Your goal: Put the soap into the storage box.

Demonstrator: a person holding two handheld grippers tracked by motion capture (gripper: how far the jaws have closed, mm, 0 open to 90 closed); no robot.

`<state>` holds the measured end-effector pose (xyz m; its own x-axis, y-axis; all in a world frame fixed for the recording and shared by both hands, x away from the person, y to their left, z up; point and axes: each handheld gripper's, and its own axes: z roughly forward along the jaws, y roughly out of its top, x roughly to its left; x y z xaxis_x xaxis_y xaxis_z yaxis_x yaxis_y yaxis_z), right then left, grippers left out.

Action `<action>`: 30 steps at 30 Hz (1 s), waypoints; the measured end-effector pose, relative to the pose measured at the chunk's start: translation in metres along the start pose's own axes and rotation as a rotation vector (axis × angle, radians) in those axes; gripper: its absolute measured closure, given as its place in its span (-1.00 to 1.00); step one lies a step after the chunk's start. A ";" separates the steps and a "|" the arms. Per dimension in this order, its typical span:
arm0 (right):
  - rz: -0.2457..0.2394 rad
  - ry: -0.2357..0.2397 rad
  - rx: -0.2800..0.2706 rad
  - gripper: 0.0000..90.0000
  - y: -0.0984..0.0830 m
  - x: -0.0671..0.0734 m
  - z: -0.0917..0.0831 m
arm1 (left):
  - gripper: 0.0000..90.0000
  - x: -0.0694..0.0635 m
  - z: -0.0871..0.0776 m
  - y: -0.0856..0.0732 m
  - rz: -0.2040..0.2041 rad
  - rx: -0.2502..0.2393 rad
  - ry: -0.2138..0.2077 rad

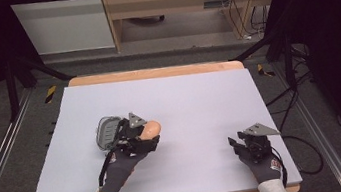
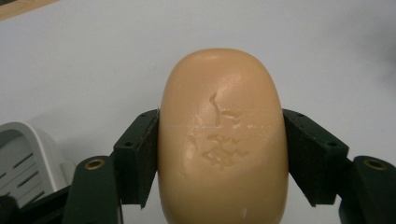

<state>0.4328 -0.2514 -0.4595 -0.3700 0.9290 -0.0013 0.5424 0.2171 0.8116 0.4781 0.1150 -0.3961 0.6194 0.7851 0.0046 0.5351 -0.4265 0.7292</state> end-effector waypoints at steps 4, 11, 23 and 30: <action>0.001 0.000 0.001 0.23 0.000 0.000 0.000 | -0.29 0.007 -0.006 -0.002 -0.014 -0.018 0.013; 0.001 0.000 0.001 0.23 0.000 0.001 0.000 | -0.29 0.022 -0.017 -0.004 -0.032 -0.033 0.037; 0.002 0.003 0.004 0.23 0.000 0.001 0.001 | -0.29 0.044 -0.034 -0.004 -0.064 -0.071 0.083; 0.003 0.003 0.004 0.23 0.000 0.001 0.001 | -0.29 0.052 -0.037 -0.004 -0.076 -0.072 0.103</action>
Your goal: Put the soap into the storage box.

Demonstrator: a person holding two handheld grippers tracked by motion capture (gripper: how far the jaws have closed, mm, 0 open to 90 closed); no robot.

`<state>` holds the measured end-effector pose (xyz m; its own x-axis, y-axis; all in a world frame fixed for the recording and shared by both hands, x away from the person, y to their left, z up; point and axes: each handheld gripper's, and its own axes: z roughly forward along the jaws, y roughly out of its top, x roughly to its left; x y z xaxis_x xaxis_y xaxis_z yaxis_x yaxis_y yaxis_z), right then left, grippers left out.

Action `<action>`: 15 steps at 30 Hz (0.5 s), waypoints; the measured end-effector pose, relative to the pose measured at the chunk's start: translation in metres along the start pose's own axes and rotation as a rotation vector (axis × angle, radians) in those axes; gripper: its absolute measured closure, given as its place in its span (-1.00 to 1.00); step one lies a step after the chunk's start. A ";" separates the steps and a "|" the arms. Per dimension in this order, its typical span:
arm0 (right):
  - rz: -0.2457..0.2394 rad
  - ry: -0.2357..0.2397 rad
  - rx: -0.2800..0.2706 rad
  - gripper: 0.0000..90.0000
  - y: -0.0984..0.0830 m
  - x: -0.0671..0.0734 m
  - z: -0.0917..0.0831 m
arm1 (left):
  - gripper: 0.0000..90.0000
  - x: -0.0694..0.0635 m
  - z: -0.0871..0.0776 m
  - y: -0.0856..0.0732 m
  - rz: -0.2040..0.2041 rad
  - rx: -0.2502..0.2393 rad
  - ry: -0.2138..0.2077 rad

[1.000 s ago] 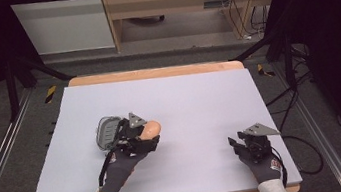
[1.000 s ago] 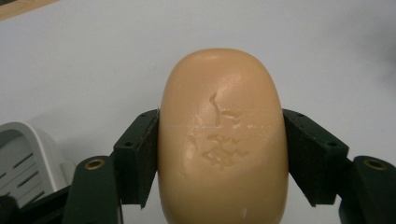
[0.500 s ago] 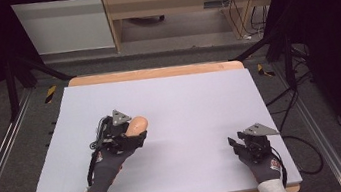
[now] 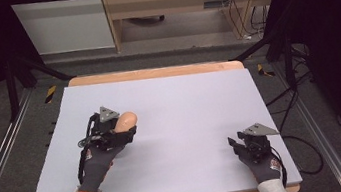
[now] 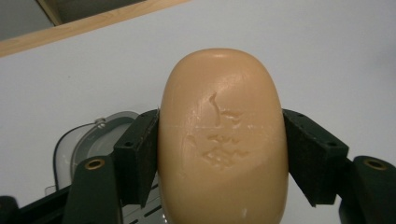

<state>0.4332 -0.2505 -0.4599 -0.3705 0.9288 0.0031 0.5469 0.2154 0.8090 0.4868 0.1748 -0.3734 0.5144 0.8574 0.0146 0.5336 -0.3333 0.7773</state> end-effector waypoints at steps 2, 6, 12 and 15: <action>0.000 0.000 0.000 0.23 0.000 0.000 0.000 | -0.29 0.004 -0.001 0.000 -0.008 0.000 0.006; -0.002 0.000 -0.001 0.23 0.000 0.000 0.000 | -0.29 0.015 -0.002 0.000 -0.026 -0.003 0.032; 0.001 0.002 0.001 0.23 0.000 0.000 0.000 | -0.29 0.026 -0.001 -0.001 -0.047 0.003 0.053; 0.006 0.006 0.003 0.23 0.000 0.000 0.000 | -0.29 0.033 0.002 -0.004 -0.074 0.008 0.063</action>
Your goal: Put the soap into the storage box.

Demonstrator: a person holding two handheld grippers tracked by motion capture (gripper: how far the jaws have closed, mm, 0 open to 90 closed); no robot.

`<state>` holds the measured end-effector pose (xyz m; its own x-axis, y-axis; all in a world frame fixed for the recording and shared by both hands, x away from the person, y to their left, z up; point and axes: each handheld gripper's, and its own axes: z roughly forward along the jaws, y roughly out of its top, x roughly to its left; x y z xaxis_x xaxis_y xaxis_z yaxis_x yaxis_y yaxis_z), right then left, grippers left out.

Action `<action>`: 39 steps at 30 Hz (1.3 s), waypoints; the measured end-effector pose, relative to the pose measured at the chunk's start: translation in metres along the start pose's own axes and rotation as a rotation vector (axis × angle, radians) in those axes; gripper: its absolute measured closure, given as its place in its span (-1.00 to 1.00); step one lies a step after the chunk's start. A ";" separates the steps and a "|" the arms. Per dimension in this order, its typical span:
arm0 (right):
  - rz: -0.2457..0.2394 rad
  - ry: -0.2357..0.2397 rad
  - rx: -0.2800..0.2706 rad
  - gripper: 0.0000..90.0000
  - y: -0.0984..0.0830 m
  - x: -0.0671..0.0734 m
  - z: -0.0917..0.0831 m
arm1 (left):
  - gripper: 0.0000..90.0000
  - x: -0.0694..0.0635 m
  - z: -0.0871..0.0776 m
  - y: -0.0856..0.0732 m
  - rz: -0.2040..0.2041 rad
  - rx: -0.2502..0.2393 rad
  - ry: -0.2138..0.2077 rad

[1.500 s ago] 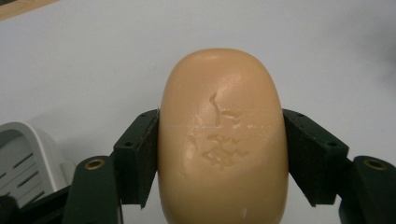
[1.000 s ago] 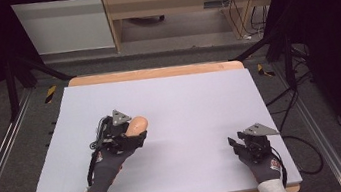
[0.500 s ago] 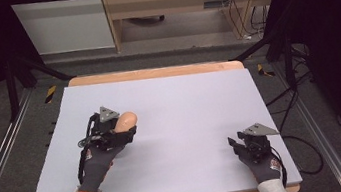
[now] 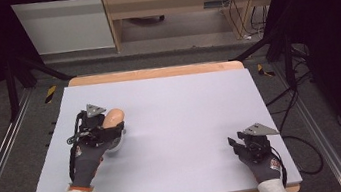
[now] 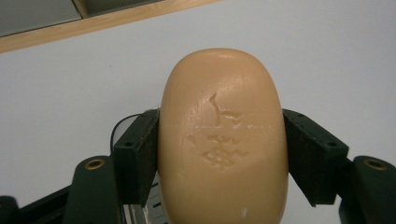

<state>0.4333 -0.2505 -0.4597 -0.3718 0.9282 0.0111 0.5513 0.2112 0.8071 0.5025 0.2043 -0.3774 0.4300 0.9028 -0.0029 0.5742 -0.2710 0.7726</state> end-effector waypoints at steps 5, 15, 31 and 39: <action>-0.014 -0.004 -0.002 0.23 0.000 0.000 0.001 | -0.29 0.006 0.004 -0.003 -0.017 0.008 0.010; -0.013 -0.003 0.002 0.23 0.000 0.001 0.001 | -0.29 0.015 0.017 -0.014 -0.044 0.035 0.031; -0.016 0.000 0.005 0.23 -0.001 0.001 0.002 | -0.29 0.020 0.033 -0.027 -0.065 0.070 0.039; -0.022 -0.003 0.006 0.23 -0.001 0.001 0.003 | -0.29 0.023 0.036 -0.031 -0.075 0.077 0.043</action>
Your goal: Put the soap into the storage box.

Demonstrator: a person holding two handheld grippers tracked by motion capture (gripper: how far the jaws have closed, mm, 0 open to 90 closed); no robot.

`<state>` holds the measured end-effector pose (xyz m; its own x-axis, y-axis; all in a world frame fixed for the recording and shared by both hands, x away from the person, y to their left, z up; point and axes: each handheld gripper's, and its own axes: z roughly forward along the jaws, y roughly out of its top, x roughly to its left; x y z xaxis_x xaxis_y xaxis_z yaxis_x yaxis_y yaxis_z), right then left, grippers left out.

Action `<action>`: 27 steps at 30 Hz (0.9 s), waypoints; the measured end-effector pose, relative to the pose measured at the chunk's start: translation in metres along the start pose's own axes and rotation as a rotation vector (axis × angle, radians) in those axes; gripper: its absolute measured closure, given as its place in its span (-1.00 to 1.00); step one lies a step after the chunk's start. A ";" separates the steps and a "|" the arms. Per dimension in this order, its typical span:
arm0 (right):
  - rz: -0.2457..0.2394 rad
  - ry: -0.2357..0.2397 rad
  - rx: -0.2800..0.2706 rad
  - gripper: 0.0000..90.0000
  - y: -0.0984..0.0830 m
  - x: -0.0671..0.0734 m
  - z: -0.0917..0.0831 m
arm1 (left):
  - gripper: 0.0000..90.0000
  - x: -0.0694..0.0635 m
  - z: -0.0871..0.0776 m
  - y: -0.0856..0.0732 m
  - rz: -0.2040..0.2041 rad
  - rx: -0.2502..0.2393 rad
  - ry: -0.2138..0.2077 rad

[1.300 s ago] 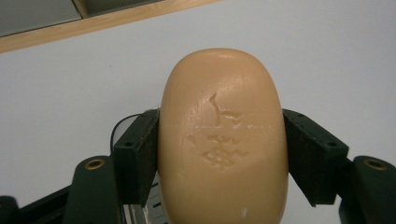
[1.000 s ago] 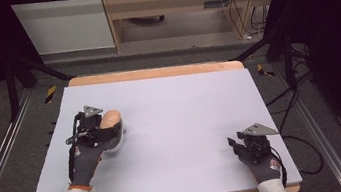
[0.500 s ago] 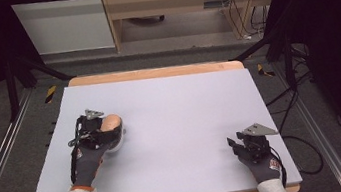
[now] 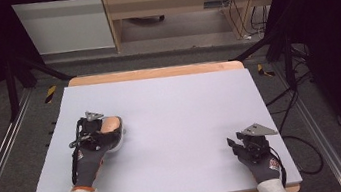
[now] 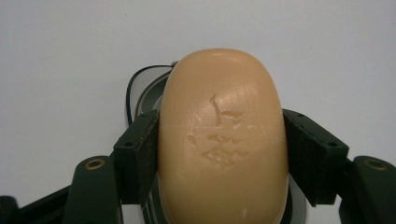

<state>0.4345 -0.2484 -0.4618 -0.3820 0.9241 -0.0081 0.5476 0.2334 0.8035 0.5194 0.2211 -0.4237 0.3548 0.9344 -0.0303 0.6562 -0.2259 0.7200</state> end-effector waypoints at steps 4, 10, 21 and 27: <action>0.001 0.000 0.001 0.23 0.000 0.000 0.000 | -0.29 -0.001 0.001 0.000 0.001 0.002 0.002; 0.000 0.000 0.001 0.22 0.000 0.000 0.000 | -0.29 -0.001 0.003 -0.001 -0.002 0.007 0.006; 0.001 -0.001 0.002 0.21 0.000 0.000 0.000 | -0.30 -0.001 0.004 -0.003 -0.018 -0.005 -0.008; 0.000 0.001 0.003 0.21 0.000 0.001 0.000 | -0.31 0.000 0.004 -0.004 -0.023 -0.004 -0.013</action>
<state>0.4345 -0.2477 -0.4619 -0.3825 0.9239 -0.0076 0.5495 0.2341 0.8020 0.5193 0.2205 -0.4290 0.3480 0.9358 -0.0558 0.6615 -0.2029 0.7219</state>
